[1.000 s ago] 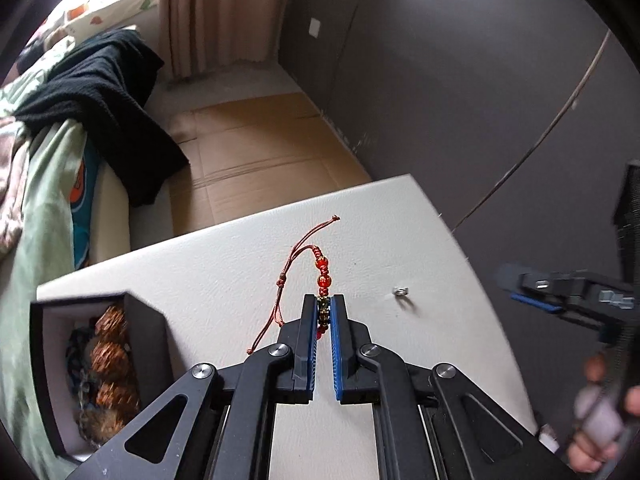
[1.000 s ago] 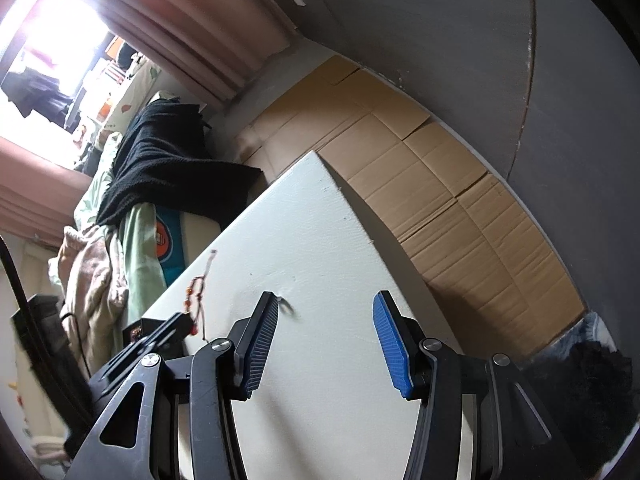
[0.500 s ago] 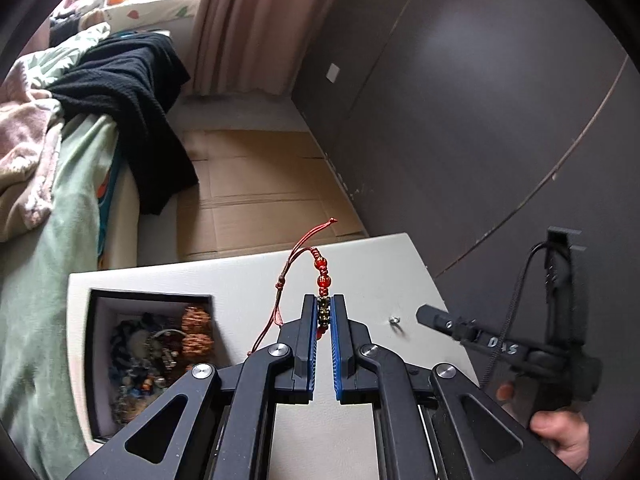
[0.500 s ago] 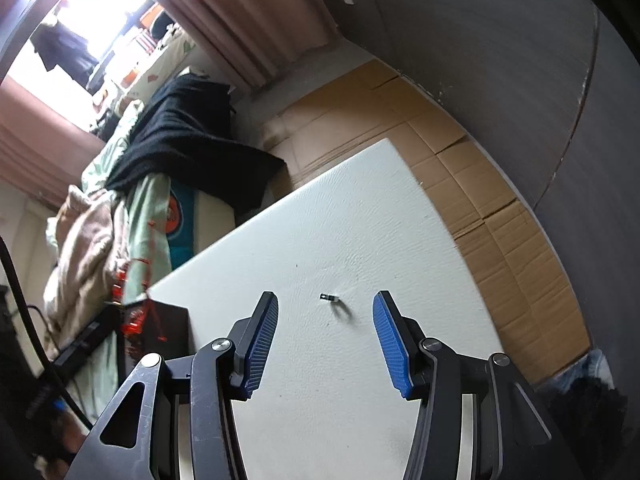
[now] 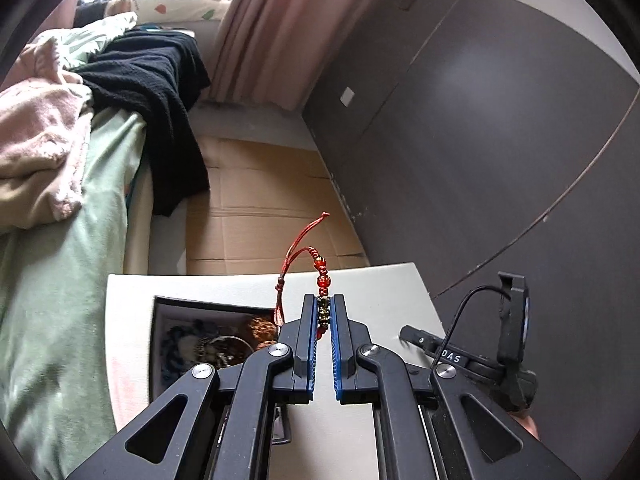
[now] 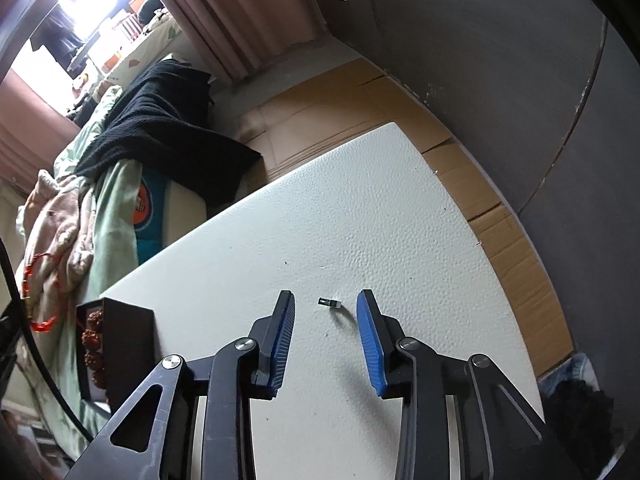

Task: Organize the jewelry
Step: 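Lift red bracelet with left gripper while right gripper grasps small silver clasp, then release red bracelet into box with left gripper while right gripper drops clasp in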

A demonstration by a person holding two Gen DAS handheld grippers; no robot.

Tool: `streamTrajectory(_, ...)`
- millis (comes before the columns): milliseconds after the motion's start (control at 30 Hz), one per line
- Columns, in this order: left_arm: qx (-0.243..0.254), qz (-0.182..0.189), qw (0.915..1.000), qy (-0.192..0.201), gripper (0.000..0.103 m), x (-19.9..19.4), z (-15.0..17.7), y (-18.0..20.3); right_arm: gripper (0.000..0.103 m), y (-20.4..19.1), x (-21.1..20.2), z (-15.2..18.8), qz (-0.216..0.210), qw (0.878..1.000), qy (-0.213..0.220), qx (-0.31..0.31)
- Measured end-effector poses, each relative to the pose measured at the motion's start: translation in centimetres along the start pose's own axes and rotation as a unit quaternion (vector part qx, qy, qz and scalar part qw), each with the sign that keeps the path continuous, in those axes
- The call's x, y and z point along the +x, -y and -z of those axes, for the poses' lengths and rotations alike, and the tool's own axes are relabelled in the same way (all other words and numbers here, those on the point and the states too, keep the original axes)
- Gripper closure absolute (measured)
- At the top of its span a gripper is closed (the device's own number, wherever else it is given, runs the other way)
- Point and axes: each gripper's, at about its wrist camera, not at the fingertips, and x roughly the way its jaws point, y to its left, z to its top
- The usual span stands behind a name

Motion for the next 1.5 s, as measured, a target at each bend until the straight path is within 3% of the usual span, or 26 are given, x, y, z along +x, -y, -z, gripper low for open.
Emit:
streamTrajectory(200,-0.009,-0.005,0.9999,0.003,0.097,-0.6,-0.1,-1.0,0.071,-0.7,0.5,0.2,0.015,1.0,0.001,-0.005)
streamTrajectory(367,-0.009,0.005,0.9999,0.005,0.097,-0.8,-0.2,-1.0,0.085,-1.4,1.1,0.4,0.067,0.998,0.001,-0.02)
streamTrajectory(467,-0.012,0.006,0.9999,0.006,0.097,-1.0,-0.2,-1.0,0.088,-1.1,1.0,0.3,0.067,0.998,0.003,-0.013)
streamTrajectory(633,-0.008,0.0,0.9997,0.021,0.097,-2.9,-0.2,-0.9,0.088,0.5,0.4,0.1,0.011,1.0,-0.016,0.019)
streamTrajectory(833,-0.018,-0.017,0.9995,0.021,0.097,-4.3,2.1,-1.9,0.088,0.1,-1.8,0.6,-0.04,0.999,-0.011,0.023)
streamTrajectory(1067,-0.054,-0.036,0.9979,0.002,0.097,-2.9,2.9,-4.6,0.088,-2.5,-4.3,1.2,-0.087,0.996,0.011,-0.005)
streamTrajectory(1233,-0.099,-0.017,0.9944,-0.032,0.095,-1.3,2.7,-6.3,0.088,-4.8,-5.3,2.2,-0.114,0.993,0.018,-0.028)
streamTrajectory(1333,-0.112,-0.022,0.993,-0.032,0.094,-1.4,2.7,-7.0,0.088,-6.7,-5.9,3.1,-0.136,0.989,0.022,-0.052)
streamTrajectory(1400,-0.117,-0.023,0.9924,-0.027,0.077,-2.0,2.5,-7.4,0.088,-7.6,-6.1,3.4,-0.149,0.987,0.024,-0.062)
streamTrajectory(1467,-0.119,-0.025,0.9925,-0.011,0.038,-2.9,2.4,-7.8,0.088,-8.9,-6.2,3.8,-0.163,0.984,0.024,-0.072)
streamTrajectory(1500,-0.121,-0.027,0.9923,0.0,0.034,-3.4,2.4,-7.9,0.088,-9.4,-6.1,4.0,-0.169,0.982,0.023,-0.076)
